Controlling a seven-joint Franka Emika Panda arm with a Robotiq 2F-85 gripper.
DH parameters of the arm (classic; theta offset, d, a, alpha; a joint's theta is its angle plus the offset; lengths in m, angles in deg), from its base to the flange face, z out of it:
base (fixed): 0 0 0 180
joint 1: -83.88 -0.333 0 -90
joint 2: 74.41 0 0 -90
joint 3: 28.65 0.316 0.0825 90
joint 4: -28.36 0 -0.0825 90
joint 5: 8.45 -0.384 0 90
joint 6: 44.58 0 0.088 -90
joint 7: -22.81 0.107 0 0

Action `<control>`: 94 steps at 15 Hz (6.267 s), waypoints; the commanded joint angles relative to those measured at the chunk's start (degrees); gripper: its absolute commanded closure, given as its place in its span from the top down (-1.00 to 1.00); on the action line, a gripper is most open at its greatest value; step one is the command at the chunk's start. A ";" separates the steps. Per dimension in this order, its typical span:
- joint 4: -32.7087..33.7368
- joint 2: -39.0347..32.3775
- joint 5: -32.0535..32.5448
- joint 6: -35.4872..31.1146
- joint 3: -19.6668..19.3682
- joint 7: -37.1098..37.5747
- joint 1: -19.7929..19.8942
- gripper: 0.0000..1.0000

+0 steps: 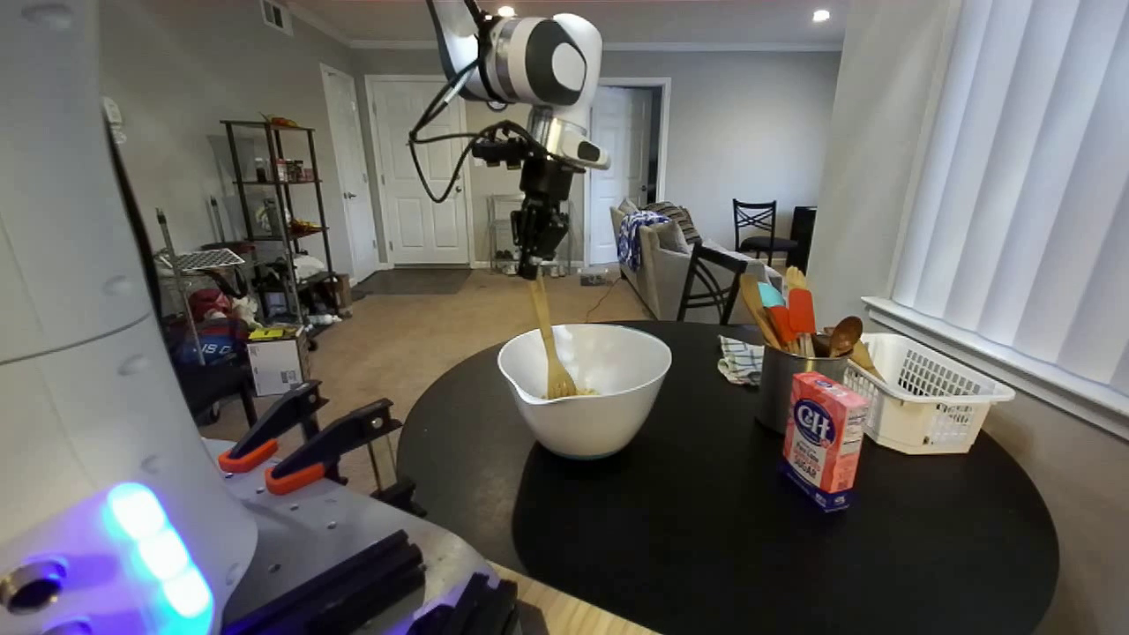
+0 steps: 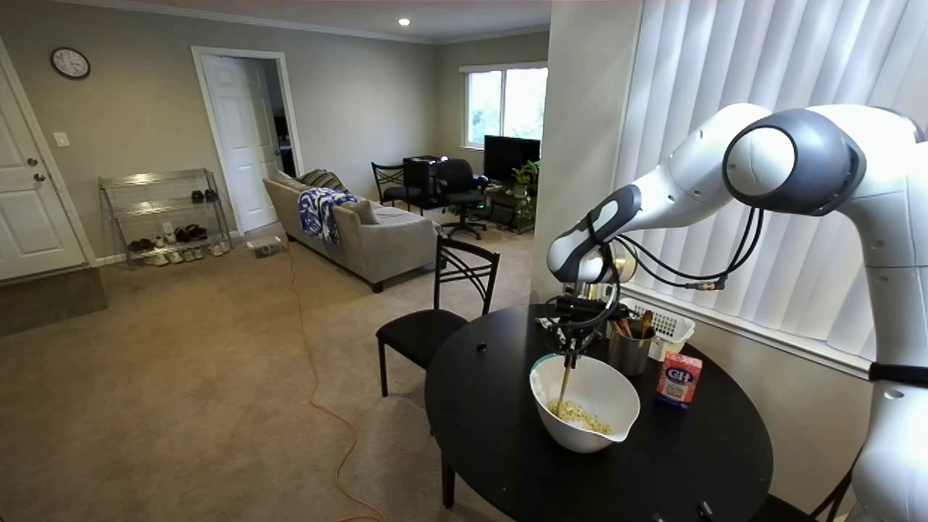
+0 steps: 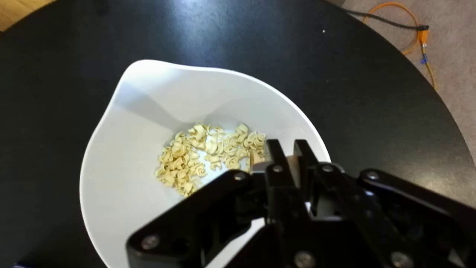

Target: Use the wooden spoon to stir the white bowl.

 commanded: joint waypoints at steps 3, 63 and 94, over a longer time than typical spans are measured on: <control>-4.77 1.53 2.98 -10.57 -2.37 4.58 -2.13 -0.88; -0.10 -0.07 -2.76 13.10 1.81 -2.61 0.90 -0.88; -2.30 -2.30 3.59 -9.47 -7.40 24.92 -6.78 -0.88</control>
